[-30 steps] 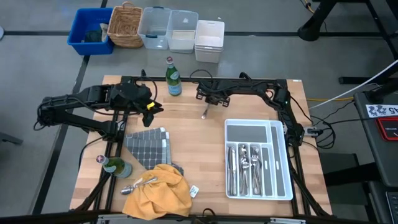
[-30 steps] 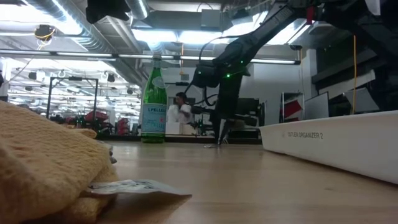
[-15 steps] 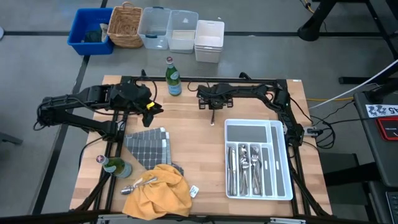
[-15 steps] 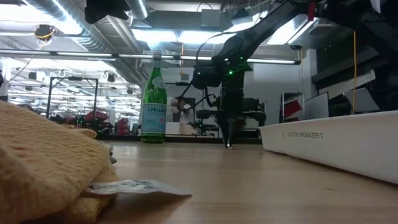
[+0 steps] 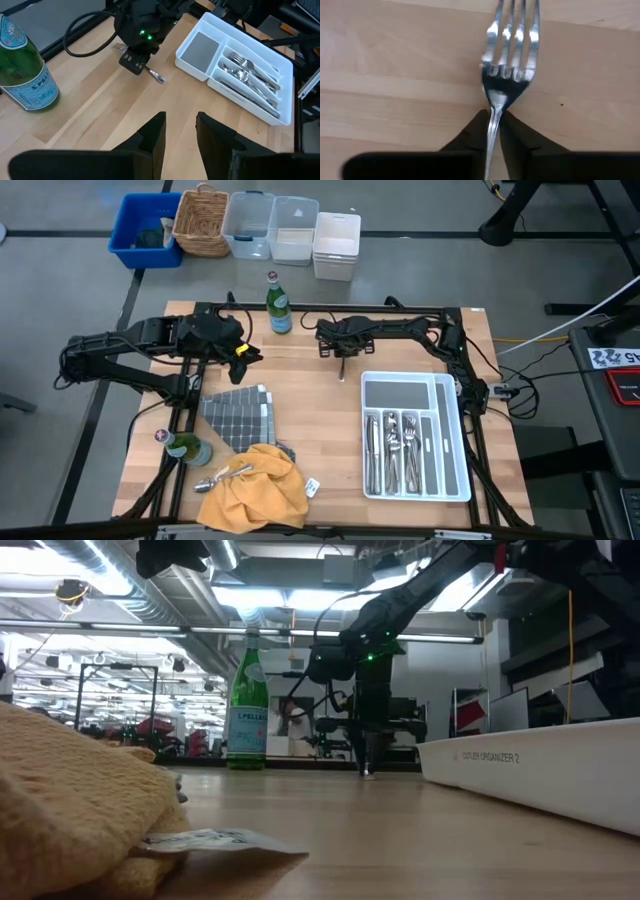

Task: Sort silverware
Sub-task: Stack the silver fork into the white utensil tray with the other silver forks

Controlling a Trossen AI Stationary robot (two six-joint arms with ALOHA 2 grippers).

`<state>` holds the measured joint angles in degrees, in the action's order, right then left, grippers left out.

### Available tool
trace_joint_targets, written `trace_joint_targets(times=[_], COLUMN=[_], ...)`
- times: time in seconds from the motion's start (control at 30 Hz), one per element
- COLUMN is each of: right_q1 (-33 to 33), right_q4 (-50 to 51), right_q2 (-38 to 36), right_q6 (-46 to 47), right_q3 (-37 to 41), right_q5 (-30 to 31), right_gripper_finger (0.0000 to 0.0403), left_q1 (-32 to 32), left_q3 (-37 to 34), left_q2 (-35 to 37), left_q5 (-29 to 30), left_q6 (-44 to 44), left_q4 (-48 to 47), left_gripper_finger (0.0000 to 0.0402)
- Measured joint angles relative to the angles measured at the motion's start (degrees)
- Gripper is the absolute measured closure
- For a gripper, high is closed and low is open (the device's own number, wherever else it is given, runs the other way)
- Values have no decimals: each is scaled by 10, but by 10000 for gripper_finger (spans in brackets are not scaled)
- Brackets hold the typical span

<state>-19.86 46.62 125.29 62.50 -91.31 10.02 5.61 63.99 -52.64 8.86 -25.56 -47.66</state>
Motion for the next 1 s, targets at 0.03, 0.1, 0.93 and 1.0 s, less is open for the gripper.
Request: trace_joint_targets(times=[0.03, 0.1, 0.93, 1.0], right_q1=[0, 0, 0, 2], right_q4=[-1, -2, 252, 291], right_q2=[0, 0, 3, 3], right_q6=[0, -5, -212, -213], right_q3=[0, 0, -278, -311], right_q5=[0, -1, -117, -145], right_gripper_finger=[354, 383, 391, 391], left_q1=[0, 0, -72, -89], left_q3=[0, 0, 0, 0], left_q2=[0, 0, 0, 0], left_q5=[0, 0, -15, -15], left_q6=[0, 0, -47, -47], left_q4=[0, 0, -73, -73], left_gripper_finger=[306, 306, 306, 306])
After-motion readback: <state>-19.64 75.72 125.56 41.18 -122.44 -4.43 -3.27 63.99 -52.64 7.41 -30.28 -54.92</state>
